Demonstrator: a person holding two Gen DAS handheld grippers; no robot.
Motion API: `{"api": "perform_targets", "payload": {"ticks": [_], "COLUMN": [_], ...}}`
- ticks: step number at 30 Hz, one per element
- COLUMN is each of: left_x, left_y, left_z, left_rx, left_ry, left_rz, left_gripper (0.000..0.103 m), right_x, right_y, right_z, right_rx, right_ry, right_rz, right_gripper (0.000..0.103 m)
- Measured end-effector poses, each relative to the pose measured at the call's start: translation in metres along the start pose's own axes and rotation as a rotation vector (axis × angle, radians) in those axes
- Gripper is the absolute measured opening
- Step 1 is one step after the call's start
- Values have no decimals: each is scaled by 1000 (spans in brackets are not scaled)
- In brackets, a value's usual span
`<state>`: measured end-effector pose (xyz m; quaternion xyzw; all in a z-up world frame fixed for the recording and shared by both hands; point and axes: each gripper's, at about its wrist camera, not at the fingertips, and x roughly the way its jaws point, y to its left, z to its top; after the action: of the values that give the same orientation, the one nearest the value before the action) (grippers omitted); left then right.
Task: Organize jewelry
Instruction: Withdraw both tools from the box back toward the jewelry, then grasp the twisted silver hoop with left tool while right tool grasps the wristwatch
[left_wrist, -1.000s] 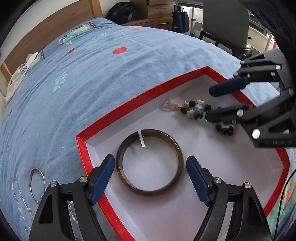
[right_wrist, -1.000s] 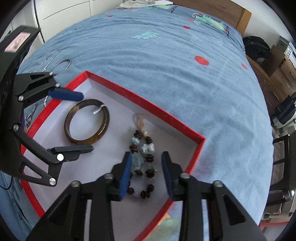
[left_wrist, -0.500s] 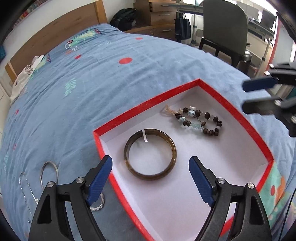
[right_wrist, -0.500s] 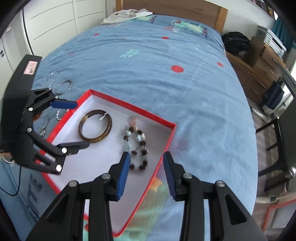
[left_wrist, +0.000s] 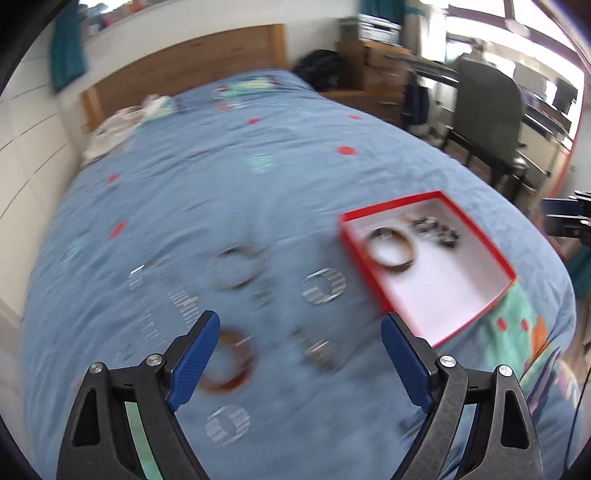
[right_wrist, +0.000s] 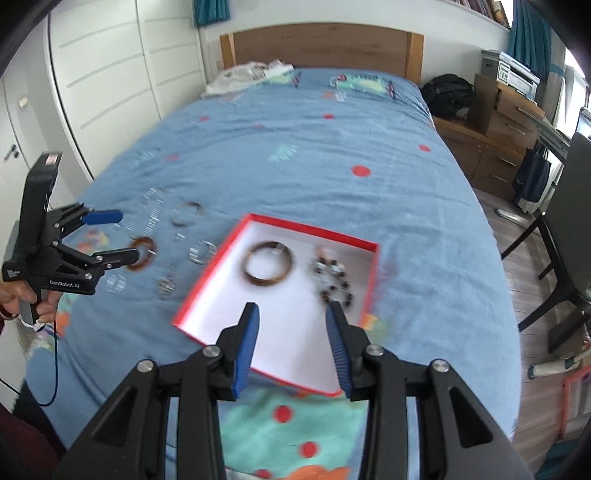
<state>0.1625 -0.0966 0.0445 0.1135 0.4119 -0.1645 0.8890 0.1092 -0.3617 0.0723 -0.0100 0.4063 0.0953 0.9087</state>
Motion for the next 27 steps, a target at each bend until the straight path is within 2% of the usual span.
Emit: {"api": "perform_targets", "payload": {"ticks": [2,6,10,14,20,27], "left_x": [-13,-31,-36,-21,21,64], "left_y": [28,74,94,92,83,78], "left_z": [-18,-58,-89,-108,-125,-133], "left_rx": [-38,-121,-167,-195,-254,-261], "left_ry": [1,18,25,45,91,150], "left_rz": [51,104,113,87,36,31], "left_gripper": [88,88,88,88,88,87], "right_x": [-4,3,24,59,116,176], "right_y": [21,71,113,149,173,176], "right_z": [0,-1,-7,-13,-11,-5], "right_rx": [-10,-31,-24,-8,38,72], "right_ry": [-16,-29,-19,26,98,186], "right_rz": [26,92,148,187,143,77], "right_gripper": [36,36,36,36,36,36]}}
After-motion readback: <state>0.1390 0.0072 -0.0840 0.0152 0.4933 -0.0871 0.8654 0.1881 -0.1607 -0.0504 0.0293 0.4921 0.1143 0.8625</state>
